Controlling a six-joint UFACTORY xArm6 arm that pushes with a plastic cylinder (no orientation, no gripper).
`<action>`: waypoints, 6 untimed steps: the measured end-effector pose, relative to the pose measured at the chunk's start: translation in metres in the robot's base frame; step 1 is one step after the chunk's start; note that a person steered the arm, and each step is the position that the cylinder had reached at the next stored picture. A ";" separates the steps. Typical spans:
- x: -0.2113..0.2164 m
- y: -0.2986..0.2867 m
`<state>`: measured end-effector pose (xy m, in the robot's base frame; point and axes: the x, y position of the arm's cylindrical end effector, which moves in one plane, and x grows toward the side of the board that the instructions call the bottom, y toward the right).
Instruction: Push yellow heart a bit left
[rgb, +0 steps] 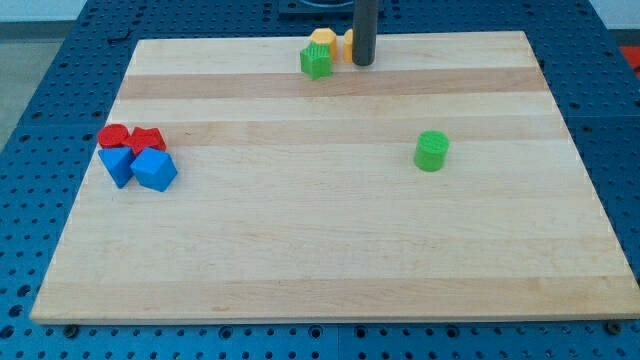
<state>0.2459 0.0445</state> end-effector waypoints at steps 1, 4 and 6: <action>0.007 0.002; -0.004 0.064; -0.021 0.048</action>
